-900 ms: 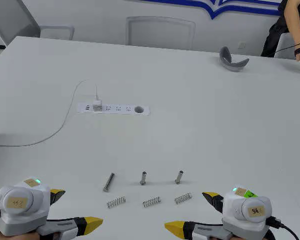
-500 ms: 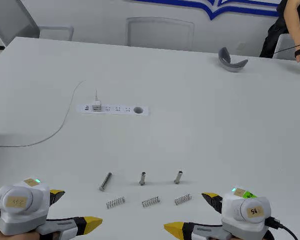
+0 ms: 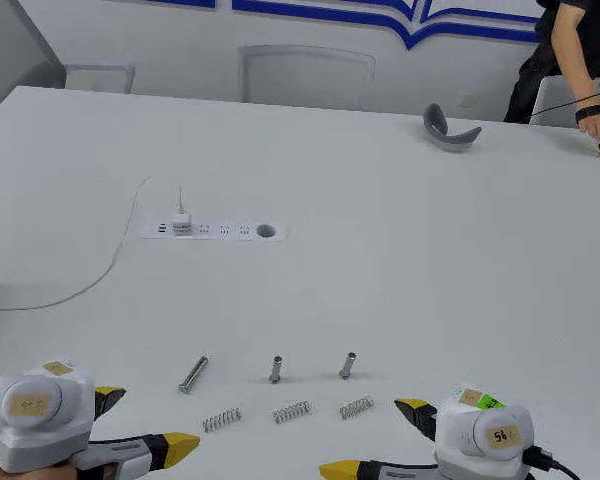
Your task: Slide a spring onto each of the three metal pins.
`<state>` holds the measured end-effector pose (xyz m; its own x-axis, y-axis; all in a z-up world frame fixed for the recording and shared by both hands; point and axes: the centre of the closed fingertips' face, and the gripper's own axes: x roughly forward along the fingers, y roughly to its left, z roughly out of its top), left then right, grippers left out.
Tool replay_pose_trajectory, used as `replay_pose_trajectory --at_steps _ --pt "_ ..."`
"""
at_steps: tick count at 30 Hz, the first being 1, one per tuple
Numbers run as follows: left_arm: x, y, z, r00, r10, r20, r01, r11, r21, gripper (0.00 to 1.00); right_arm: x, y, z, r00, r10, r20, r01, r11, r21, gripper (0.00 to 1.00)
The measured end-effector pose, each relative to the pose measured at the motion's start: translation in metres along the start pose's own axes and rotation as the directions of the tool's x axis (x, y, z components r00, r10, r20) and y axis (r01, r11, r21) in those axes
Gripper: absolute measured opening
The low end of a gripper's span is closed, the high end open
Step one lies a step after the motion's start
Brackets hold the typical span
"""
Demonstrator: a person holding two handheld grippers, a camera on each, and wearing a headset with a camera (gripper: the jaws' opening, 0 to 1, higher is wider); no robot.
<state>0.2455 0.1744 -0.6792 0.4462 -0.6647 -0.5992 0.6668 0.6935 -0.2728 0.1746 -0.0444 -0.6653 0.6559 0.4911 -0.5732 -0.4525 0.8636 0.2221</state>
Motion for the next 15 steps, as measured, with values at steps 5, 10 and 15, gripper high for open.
replay_pose_trajectory --at_steps 5,10,15 --pt "0.006 0.003 0.006 1.0 0.0 0.005 0.0 1.0 0.002 0.8 -0.002 0.0 -0.003 0.9999 -0.003 -0.01 0.003 1.0 0.005 0.91" --pt "0.011 0.005 0.012 1.0 -0.002 0.006 0.002 1.0 0.011 0.79 -0.002 0.0 -0.004 0.9999 -0.003 -0.013 0.003 1.0 0.005 0.91" --pt "0.016 0.008 0.015 1.0 0.0 0.003 0.0 1.0 0.016 0.78 -0.003 0.0 -0.004 0.9999 -0.004 -0.011 0.004 1.0 0.007 0.91"
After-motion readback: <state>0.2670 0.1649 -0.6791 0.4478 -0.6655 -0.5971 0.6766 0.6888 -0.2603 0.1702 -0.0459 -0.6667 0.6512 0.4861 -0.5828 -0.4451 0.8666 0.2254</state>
